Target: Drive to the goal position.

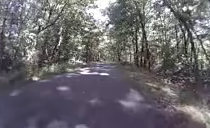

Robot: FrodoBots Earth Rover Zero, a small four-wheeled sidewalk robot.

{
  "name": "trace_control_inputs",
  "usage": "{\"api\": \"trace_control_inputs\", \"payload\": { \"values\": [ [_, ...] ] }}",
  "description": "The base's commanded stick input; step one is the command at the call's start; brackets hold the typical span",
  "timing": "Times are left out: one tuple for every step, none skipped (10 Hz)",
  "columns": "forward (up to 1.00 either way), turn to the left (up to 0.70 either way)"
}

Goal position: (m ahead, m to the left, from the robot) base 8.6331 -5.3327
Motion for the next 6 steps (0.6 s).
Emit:
{"api": "trace_control_inputs", "payload": {
  "values": [
    [0.45, 0.0],
    [0.45, 0.0],
    [0.45, 0.0],
    [0.45, 0.0],
    [0.45, 0.0],
    [0.45, 0.0]
  ]
}}
